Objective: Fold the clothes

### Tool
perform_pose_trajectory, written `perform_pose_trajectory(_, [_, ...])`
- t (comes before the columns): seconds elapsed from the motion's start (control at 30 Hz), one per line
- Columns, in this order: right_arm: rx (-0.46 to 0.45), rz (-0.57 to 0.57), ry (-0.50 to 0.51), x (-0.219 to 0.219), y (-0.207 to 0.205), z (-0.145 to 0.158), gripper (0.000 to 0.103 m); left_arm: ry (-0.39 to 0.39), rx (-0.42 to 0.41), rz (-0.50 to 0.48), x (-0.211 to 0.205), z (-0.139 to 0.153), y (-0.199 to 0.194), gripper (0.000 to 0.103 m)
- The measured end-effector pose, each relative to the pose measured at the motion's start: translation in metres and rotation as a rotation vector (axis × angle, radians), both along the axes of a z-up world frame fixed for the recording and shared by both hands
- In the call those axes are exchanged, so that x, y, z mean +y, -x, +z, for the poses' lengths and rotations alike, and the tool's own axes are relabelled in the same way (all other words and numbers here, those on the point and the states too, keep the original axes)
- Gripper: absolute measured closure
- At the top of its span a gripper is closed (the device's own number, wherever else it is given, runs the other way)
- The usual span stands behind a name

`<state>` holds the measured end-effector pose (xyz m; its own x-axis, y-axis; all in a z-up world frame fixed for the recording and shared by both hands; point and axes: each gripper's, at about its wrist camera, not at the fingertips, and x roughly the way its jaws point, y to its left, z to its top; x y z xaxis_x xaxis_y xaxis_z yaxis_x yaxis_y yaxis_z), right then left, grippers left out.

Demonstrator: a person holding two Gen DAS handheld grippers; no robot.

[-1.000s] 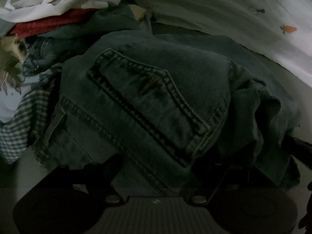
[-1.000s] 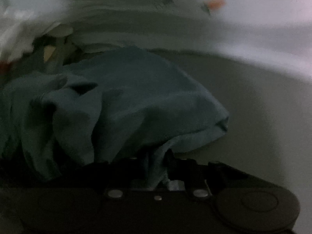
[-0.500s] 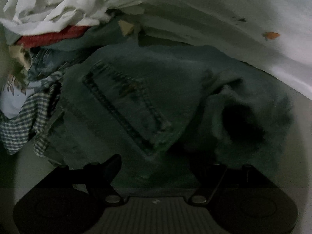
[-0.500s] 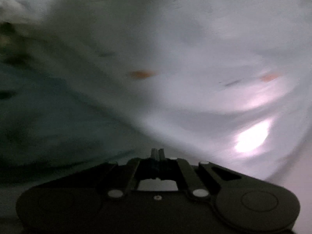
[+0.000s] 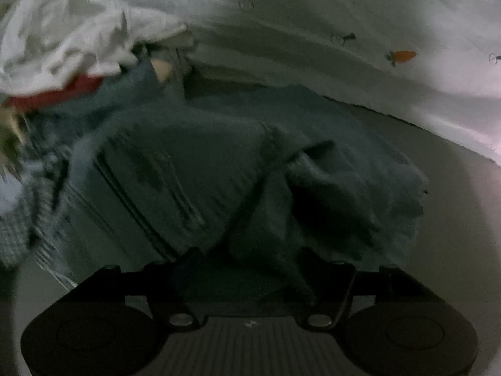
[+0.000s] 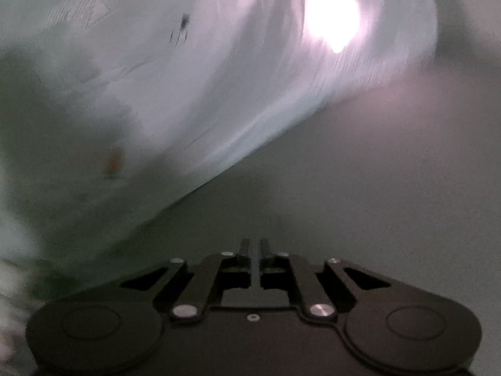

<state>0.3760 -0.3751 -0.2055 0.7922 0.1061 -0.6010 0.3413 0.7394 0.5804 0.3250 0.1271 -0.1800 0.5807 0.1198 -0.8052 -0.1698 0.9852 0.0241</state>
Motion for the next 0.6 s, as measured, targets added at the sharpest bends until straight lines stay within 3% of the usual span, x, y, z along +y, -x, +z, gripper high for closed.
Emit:
perform_pose_trajectory(0.1, [0.012,0.063,-0.352,0.027,-0.026,-0.032,0.089,-0.024,-0.02,0.006,0.018,0.009,-0.007,0.036])
perform_pose_trajectory(0.2, [0.032,0.111,-0.501,0.061,-0.055,-0.049,0.08,0.003,-0.053,0.058,0.05,0.021,-0.019,0.036])
perform_pose_trajectory(0.3, [0.094,0.134,-0.438,0.085,-0.084,-0.055,0.078,0.048,-0.094,0.122,0.085,0.026,-0.035,0.035])
perform_pose_trajectory(0.43, [0.185,0.076,-0.352,0.089,-0.102,-0.065,0.073,0.008,-0.102,0.136,0.112,0.027,-0.067,0.027])
perform_pose_trajectory(0.6, [0.202,0.002,-0.393,0.085,-0.094,-0.083,0.068,-0.024,-0.084,0.095,0.13,0.013,-0.101,0.022])
